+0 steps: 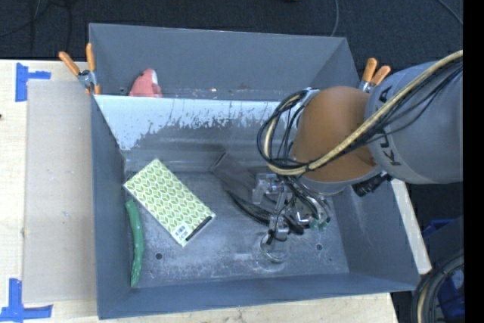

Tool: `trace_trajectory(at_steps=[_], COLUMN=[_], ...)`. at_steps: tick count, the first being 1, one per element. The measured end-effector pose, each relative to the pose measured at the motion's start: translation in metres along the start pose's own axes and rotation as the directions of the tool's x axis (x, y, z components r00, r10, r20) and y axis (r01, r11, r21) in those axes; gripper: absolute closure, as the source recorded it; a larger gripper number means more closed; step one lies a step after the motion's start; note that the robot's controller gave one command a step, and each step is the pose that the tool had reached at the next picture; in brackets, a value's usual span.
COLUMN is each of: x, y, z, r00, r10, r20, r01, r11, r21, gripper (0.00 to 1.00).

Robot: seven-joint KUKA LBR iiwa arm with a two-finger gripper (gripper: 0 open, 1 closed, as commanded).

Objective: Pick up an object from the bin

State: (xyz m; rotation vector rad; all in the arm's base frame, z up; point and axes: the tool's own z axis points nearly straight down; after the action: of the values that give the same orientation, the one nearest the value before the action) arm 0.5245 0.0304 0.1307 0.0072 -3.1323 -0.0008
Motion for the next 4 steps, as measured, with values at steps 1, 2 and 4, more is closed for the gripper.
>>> trace_trajectory(at_steps=[1,2,4], x=[-0.002,-0.027,-0.038], y=[0.0,-0.019,-0.016], z=[-0.004,0.034,0.057], r00=[1.0,0.992,0.982], r10=[0.001,0.126,0.191], r20=[0.007,0.008,0.013], r01=[-0.001,-0.126,-0.191], r11=[1.0,0.992,0.982], r21=[0.0,-0.003,-0.002], gripper=[0.0,0.0,0.0])
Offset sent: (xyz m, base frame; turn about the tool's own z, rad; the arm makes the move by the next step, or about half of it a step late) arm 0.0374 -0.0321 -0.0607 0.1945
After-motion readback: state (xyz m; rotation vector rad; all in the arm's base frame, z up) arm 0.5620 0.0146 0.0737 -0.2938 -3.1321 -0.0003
